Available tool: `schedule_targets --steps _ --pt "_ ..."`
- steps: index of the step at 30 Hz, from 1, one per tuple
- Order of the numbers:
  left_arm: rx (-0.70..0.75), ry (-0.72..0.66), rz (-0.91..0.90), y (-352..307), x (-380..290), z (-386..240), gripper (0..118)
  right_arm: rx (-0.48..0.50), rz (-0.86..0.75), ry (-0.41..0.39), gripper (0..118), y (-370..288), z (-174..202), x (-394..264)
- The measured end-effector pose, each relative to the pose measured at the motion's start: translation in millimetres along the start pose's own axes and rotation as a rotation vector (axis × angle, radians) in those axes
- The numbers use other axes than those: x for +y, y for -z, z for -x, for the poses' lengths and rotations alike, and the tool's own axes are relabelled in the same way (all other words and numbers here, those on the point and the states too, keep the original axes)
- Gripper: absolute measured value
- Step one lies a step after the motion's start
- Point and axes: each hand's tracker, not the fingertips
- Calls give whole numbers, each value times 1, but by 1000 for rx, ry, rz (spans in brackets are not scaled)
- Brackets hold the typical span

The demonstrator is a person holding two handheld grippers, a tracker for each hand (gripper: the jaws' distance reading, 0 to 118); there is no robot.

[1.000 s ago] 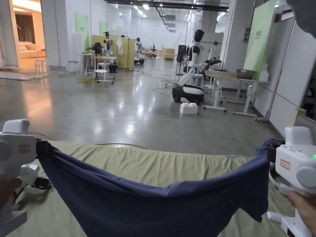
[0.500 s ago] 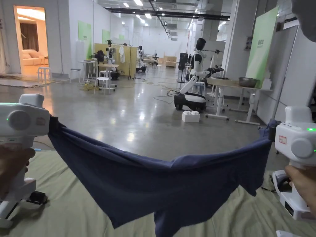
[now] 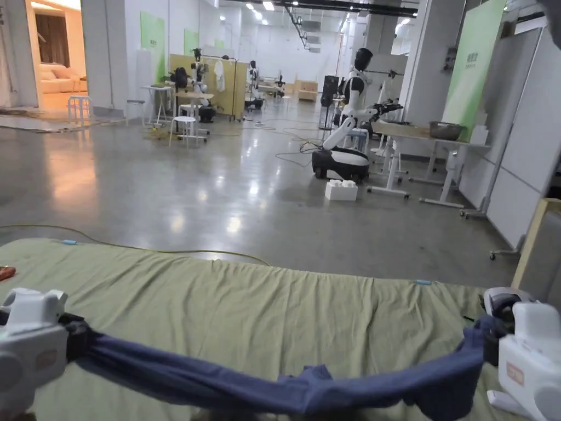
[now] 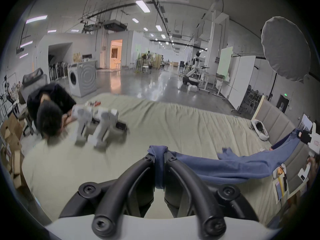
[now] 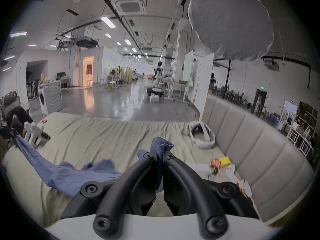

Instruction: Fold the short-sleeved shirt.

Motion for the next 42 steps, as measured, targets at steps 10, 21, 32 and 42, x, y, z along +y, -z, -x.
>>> schedule_targets --steps 10,21,32,42 --pt "26 -57 255 -29 -147 38 11 -30 185 -70 7 -59 -6 -156" --pt "112 46 338 -43 -170 24 57 -64 257 41 57 -80 -8 -212" --pt "31 56 2 -84 -120 -25 66 15 -128 -16 73 -132 52 -140" --pt "-23 166 -316 -114 -83 -113 60 89 -305 47 34 -146 134 -81"
